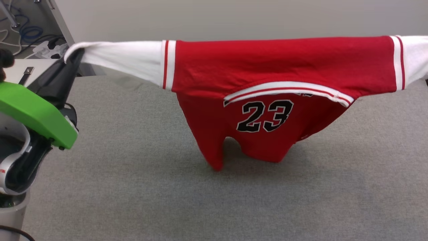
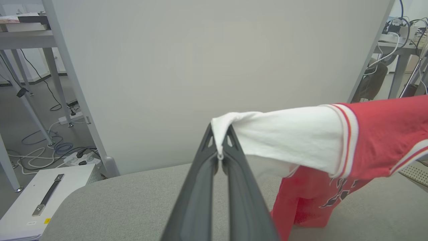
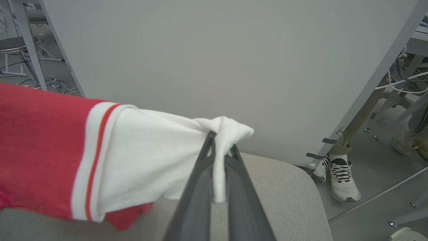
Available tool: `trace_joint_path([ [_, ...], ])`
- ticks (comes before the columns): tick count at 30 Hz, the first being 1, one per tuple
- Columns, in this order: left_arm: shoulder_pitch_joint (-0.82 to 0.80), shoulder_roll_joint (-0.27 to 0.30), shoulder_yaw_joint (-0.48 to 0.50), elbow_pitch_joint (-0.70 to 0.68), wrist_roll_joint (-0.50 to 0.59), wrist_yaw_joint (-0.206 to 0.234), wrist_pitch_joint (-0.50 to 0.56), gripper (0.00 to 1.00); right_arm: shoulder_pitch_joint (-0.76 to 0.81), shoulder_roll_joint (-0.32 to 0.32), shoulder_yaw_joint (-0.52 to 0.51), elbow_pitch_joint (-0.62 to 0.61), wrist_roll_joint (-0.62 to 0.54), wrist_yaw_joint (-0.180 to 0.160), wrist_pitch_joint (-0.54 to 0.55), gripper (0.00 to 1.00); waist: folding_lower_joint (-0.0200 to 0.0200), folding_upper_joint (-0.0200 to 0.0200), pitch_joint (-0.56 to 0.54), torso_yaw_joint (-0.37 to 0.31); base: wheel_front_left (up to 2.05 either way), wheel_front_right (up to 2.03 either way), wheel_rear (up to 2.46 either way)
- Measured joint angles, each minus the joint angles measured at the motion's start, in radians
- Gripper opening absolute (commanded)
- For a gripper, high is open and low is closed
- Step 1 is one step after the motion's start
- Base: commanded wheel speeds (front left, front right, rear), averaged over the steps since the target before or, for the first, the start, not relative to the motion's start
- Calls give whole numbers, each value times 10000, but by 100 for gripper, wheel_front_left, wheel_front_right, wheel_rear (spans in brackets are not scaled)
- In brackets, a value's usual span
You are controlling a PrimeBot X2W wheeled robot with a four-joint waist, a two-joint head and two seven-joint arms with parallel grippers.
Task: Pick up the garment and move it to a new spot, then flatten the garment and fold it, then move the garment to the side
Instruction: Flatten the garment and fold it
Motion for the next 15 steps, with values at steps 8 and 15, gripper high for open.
trace_joint_path([
  [8,-1069,12,207,167,86,-17,-401,0,-1271,-94,414,589,-138,4,-692,0,0,0,320,-92,0,0,0],
  [15,-2687,36,217,941,199,-270,-667,0,-2924,-119,993,1338,-506,8,-1323,0,0,0,1052,-170,0,0,0],
])
